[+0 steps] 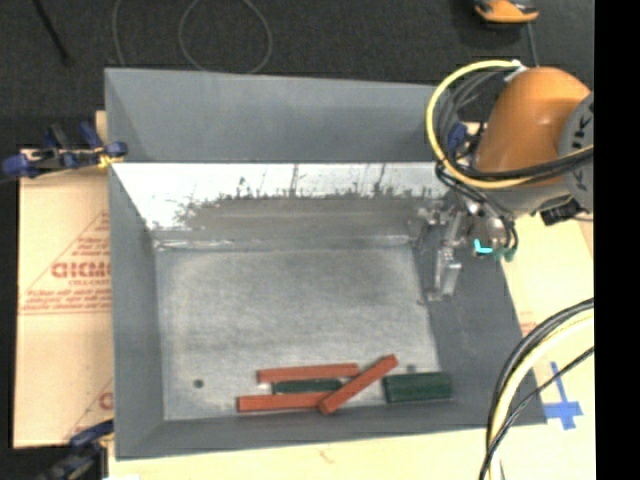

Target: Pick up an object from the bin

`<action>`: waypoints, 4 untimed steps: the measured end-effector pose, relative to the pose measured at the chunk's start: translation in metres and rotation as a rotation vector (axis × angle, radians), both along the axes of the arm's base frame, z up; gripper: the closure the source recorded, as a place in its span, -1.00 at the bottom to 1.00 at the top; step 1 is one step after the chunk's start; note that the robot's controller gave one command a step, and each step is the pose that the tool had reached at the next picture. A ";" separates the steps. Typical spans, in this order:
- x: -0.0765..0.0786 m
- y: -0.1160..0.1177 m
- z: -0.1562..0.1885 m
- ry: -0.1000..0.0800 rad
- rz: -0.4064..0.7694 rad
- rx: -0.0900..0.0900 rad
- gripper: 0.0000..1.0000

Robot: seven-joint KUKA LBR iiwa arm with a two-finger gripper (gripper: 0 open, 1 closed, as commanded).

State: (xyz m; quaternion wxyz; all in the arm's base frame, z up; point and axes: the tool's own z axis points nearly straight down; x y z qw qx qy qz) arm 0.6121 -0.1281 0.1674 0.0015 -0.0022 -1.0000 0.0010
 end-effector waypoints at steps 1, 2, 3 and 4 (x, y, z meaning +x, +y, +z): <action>-0.052 0.068 -0.098 -0.007 0.195 0.001 -1.00; -0.077 0.184 -0.066 -0.006 0.141 0.007 -1.00; -0.133 0.095 -0.068 0.000 0.281 0.000 -1.00; -0.126 0.117 -0.096 -0.012 0.378 -0.001 -1.00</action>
Offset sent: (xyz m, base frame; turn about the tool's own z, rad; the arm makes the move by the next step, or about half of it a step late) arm -0.0528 0.0686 -0.0974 -0.1967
